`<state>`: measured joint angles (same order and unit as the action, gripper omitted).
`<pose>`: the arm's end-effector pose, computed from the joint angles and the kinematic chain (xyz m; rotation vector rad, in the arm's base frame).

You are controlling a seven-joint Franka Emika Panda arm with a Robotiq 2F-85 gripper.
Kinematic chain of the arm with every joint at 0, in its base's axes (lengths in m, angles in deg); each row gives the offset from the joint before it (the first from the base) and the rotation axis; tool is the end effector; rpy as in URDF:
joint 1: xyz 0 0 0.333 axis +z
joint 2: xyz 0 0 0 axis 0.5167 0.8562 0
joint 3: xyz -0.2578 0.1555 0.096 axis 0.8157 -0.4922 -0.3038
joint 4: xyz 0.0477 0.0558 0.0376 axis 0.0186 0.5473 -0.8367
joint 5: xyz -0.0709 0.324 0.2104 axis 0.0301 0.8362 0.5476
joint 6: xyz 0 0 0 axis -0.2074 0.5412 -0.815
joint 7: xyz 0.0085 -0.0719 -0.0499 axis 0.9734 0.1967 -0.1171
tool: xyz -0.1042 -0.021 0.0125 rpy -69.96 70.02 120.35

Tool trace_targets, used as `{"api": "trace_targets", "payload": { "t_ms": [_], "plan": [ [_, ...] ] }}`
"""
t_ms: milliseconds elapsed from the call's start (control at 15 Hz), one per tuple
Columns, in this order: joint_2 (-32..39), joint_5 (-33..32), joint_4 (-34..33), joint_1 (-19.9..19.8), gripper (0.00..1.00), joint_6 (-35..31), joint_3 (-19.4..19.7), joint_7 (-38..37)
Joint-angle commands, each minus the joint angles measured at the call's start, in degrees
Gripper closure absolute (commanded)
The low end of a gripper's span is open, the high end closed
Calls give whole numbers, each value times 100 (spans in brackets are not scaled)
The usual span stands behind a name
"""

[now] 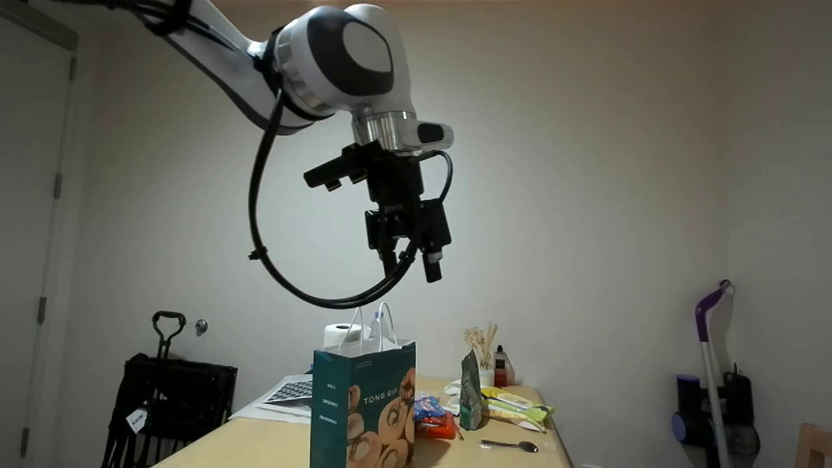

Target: Pick up the small object and put it in the paper bag

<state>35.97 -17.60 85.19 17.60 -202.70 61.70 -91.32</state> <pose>0.3719 -0.0955 0.5343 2.9535 -0.7718 0.4025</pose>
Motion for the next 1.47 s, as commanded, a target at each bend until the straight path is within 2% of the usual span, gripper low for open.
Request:
{"api": "trace_targets", "payload": {
  "t_ms": [0,400,600,800,933,1000,1400],
  "plan": [
    [126,-30,-102,25,0,11,90,-18],
    [223,-137,-133,1,0,-96,14,-129],
    [766,-390,-228,93,0,-537,297,687],
    [1234,-590,-302,87,0,-938,414,1072],
    [1439,-918,-279,-101,0,-1282,274,569],
    [1178,-647,-178,51,0,-1027,398,775],
    [1424,-780,-277,33,0,-1202,392,692]
  ]
}}
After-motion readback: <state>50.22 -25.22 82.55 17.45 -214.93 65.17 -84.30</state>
